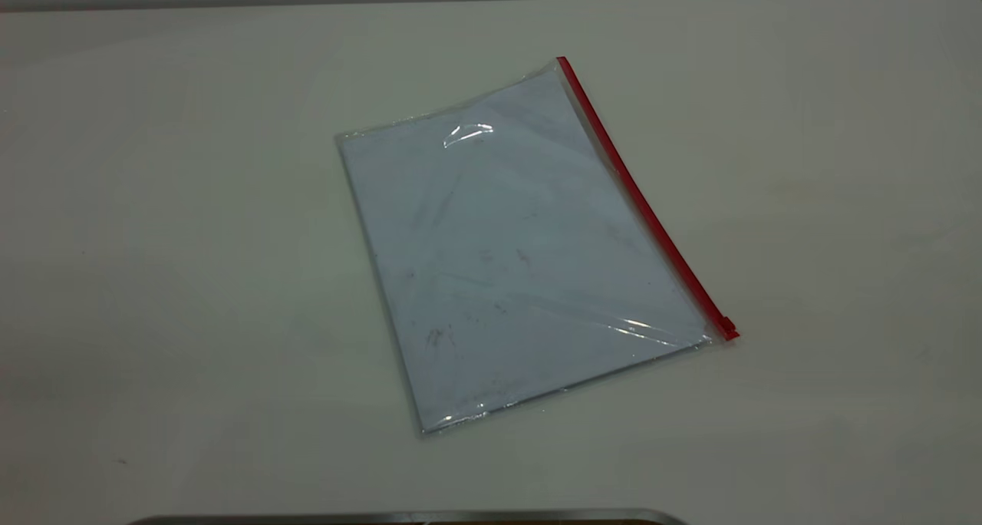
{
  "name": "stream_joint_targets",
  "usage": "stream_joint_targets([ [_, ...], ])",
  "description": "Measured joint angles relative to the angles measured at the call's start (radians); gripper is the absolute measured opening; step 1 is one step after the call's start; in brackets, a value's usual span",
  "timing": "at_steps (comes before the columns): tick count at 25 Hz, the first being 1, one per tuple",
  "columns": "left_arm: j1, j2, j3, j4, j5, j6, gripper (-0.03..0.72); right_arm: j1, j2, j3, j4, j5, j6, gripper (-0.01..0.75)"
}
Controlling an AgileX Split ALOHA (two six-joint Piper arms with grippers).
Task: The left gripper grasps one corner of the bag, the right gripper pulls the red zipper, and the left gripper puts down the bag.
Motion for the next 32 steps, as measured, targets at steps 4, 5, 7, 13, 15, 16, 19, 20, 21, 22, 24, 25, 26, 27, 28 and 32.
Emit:
stream_joint_targets([
  [4,0.0,0.0,0.0,0.0,0.0,0.0,0.565,-0.096,-0.003,0.0,0.001,0.0,0.0,0.574],
  [5,0.0,0.0,0.0,0.0,0.0,0.0,0.565,-0.125,-0.01,0.0,0.001,0.0,0.0,0.574],
  [7,0.0,0.0,0.0,0.0,0.0,0.0,0.565,-0.184,-0.031,0.0,0.0,0.0,0.0,0.574],
  [13,0.0,0.0,0.0,0.0,0.0,0.0,0.565,-0.258,-0.096,0.0,-0.063,-0.001,0.049,0.574],
  [15,0.0,0.0,0.0,0.0,0.0,-0.001,0.565,-0.258,-0.106,0.0,-0.103,-0.001,0.081,0.574],
  [16,0.0,0.0,0.0,0.0,0.0,-0.001,0.565,-0.258,-0.115,0.0,-0.122,-0.001,0.098,0.574],
  [19,0.0,0.0,0.0,0.0,0.0,-0.001,0.565,-0.258,-0.132,0.0,-0.146,-0.002,0.125,0.574],
  [20,0.0,0.0,0.0,0.0,0.0,-0.001,0.565,-0.258,-0.132,0.0,-0.147,-0.002,0.127,0.574],
  [21,0.0,0.0,0.0,0.0,0.0,-0.001,0.565,-0.258,-0.132,0.0,-0.149,-0.002,0.13,0.574],
  [22,0.0,0.0,0.0,0.0,0.0,-0.001,0.565,-0.258,-0.132,0.0,-0.149,-0.002,0.131,0.574],
  [24,0.0,0.0,0.0,0.0,0.0,-0.001,0.565,-0.258,-0.132,0.0,-0.151,-0.002,0.135,0.574],
  [25,0.0,0.0,0.0,0.0,0.0,-0.001,0.565,-0.258,-0.132,0.0,-0.151,-0.002,0.135,0.574],
  [26,0.0,0.0,0.0,0.0,0.0,-0.001,0.565,-0.258,-0.132,0.0,-0.151,-0.002,0.135,0.574],
  [27,0.0,0.0,0.0,0.0,0.0,-0.001,0.565,-0.258,-0.132,0.0,-0.151,-0.002,0.135,0.574],
  [28,0.0,0.0,0.0,0.0,0.0,-0.001,0.565,-0.258,-0.132,0.0,-0.151,-0.002,0.135,0.574],
  [32,0.0,0.0,0.0,0.0,0.0,-0.001,0.565,-0.258,-0.132,0.0,-0.151,-0.002,0.135,0.574],
])
